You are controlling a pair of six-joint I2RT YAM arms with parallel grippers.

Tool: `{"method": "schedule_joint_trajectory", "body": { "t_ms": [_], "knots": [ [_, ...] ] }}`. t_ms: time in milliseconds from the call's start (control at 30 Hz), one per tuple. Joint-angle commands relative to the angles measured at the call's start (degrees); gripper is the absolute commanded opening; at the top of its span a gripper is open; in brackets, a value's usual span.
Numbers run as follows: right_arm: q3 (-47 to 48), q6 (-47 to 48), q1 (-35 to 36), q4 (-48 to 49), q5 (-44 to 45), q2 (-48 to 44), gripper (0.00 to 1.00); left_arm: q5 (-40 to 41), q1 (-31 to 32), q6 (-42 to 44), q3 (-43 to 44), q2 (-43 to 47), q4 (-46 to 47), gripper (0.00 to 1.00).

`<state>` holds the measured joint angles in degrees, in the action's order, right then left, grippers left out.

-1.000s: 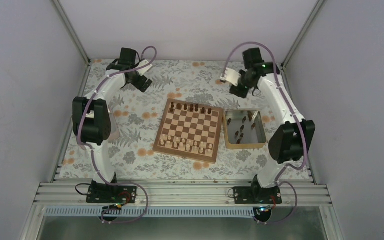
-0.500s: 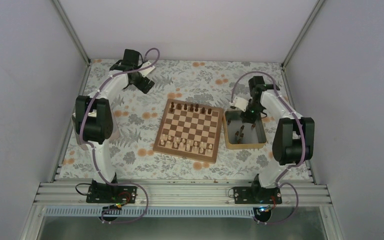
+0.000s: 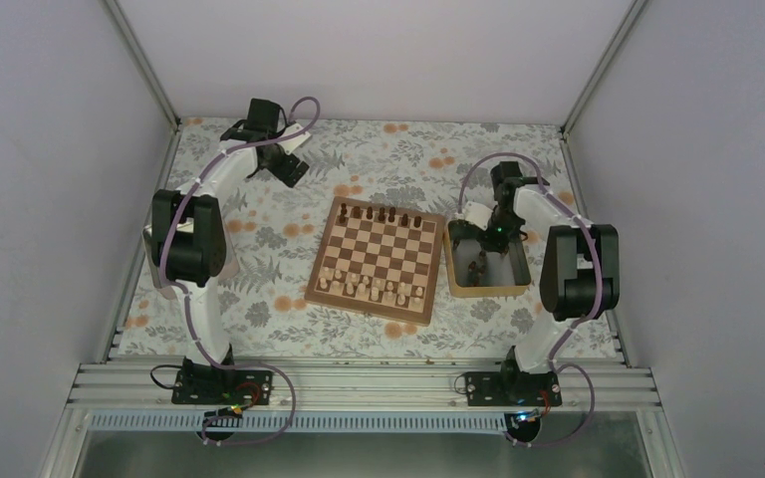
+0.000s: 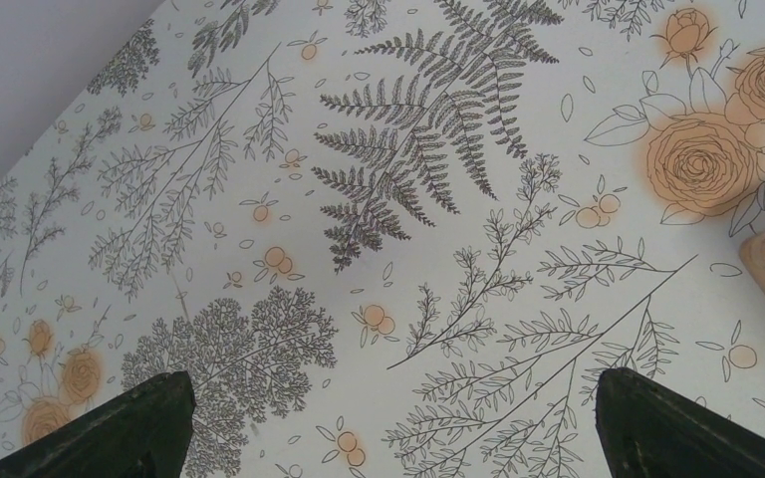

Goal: Set up the chess pieces on the board
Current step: Pick up the chess piece from the storage box.

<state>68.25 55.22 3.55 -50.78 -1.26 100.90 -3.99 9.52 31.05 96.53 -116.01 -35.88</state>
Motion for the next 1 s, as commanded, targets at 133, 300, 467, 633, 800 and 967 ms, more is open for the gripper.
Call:
{"method": "schedule_joint_trajectory", "body": {
  "t_ms": [133, 300, 467, 633, 800, 967],
  "knots": [
    [0.93, -0.81, -0.79, 0.31, -1.33, 2.85, 0.28, 0.30, 0.24, -0.01, 1.19, -0.97, -0.50, 1.00],
    [1.41, -0.68, -0.90, -0.29, -2.84, 0.34, 0.28, 0.20, 0.29, 0.02, 0.98, -1.12, -0.42, 1.00],
    [3.10, -0.82, -1.00, -2.40, -5.64, -2.08, 0.29, 0.22, 0.49, -0.01, 1.27, -1.54, -0.42, 1.00],
    [3.44, -0.72, -1.00, -5.49, -5.73, -2.44, 0.29, 0.40, 0.71, 0.15, 1.20, -1.69, -0.41, 1.00],
    [2.68, -0.85, -0.98, -5.26, -5.34, -2.18, 0.29, 0.45, 0.77, 0.13, 1.11, -1.85, -0.41, 1.00],
    [2.25, -1.02, -0.99, -4.88, -5.28, -0.57, 0.30, 0.61, 0.86, 0.08, 1.20, -1.86, -0.42, 1.00]
  ]
}}
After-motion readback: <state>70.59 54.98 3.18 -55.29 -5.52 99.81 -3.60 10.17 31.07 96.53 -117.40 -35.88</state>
